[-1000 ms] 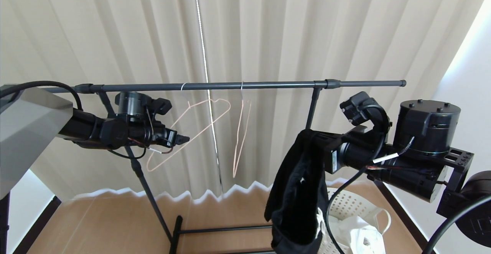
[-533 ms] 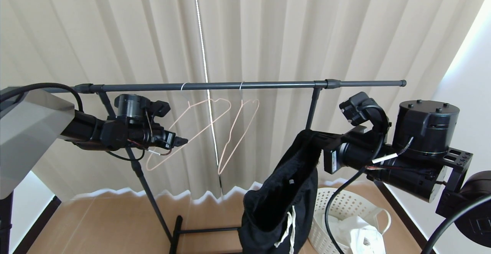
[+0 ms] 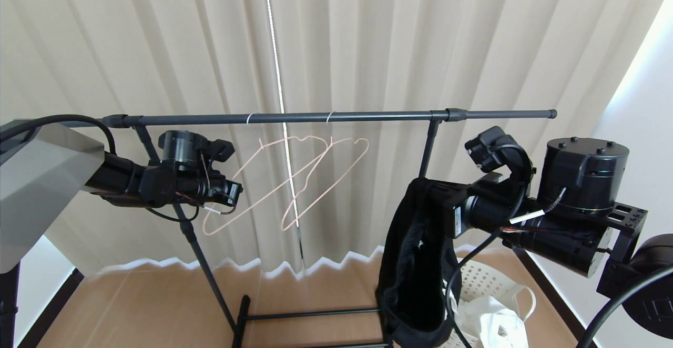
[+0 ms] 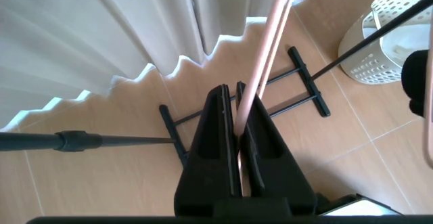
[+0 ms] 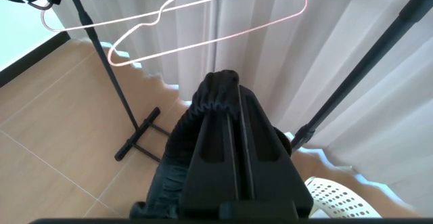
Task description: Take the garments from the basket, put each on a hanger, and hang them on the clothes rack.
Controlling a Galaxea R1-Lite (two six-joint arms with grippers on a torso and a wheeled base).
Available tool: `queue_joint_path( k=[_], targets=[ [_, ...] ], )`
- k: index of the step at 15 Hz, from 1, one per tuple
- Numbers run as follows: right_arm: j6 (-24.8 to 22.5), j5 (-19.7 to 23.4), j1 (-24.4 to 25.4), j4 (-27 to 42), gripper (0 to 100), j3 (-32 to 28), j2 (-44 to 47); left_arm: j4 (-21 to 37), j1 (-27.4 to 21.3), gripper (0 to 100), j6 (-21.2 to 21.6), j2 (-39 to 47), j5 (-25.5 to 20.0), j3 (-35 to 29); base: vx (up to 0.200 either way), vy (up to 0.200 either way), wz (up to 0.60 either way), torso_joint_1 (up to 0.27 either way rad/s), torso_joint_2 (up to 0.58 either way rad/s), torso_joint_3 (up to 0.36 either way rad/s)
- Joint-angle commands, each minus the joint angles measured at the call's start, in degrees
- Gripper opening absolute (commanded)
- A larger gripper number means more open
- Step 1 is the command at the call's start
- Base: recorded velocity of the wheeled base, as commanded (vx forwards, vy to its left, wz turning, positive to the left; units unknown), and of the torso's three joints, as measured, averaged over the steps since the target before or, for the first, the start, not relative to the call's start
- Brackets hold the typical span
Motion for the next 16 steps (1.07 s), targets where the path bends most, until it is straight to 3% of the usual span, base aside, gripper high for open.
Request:
queue_joint_path(
  k=[1,16],
  targets=[
    [0.0,0.1,0.0,0.0,0,0.0,0.1,0.0,0.0,0,0.0,-0.3,0.0,0.0,0.000,0.000,0.00,0.000,0.00,0.000],
    [0.0,0.0,0.0,-0.2,0,0.1,-0.1,0.0,-1.3,0,-0.5,-7.5,0.1,2.8,0.000,0.000,0.00,0.000,0.00,0.000]
  ],
)
